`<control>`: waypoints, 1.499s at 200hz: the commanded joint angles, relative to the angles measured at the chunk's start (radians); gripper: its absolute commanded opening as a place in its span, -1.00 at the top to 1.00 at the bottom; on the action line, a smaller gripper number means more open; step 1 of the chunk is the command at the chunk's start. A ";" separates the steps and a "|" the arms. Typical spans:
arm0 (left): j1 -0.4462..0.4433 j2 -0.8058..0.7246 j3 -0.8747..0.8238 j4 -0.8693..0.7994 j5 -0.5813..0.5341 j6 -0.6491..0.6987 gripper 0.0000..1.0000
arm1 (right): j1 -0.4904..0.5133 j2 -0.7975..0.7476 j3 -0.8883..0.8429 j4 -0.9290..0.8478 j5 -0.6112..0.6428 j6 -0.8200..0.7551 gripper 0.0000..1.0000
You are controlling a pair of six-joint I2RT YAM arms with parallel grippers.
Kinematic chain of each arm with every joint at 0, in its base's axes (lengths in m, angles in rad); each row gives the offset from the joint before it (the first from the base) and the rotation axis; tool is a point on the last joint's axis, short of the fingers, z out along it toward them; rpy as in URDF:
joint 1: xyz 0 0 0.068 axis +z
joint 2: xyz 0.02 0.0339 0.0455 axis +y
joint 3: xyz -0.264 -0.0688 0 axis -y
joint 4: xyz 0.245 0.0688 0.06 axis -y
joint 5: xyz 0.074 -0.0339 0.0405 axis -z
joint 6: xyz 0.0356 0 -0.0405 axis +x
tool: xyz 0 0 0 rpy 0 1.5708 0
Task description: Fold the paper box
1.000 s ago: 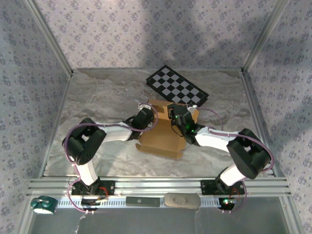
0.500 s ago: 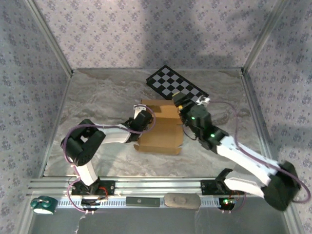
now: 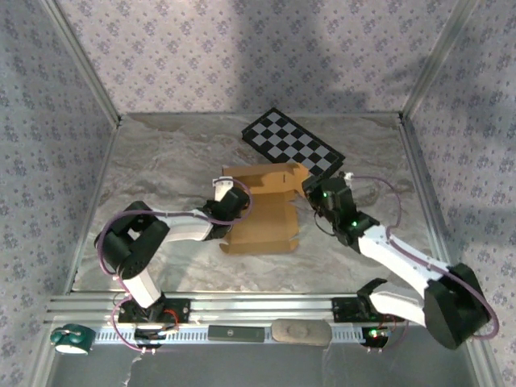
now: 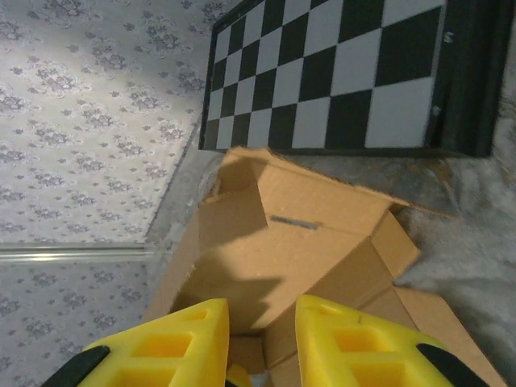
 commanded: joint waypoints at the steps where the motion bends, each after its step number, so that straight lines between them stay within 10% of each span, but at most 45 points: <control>1: -0.004 -0.003 -0.021 -0.090 -0.026 0.004 1.00 | -0.050 0.066 0.113 0.044 -0.133 -0.074 0.29; 87: -0.006 -0.010 -0.017 -0.085 -0.037 0.022 1.00 | -0.058 0.320 0.218 0.089 -0.166 -0.087 0.85; 173: -0.008 -0.009 -0.008 -0.083 -0.033 0.057 1.00 | -0.035 0.356 0.297 0.024 -0.151 -0.183 0.08; 300: -0.013 -0.003 0.012 -0.092 -0.036 0.082 1.00 | -0.012 0.400 0.390 -0.146 -0.166 -0.224 0.13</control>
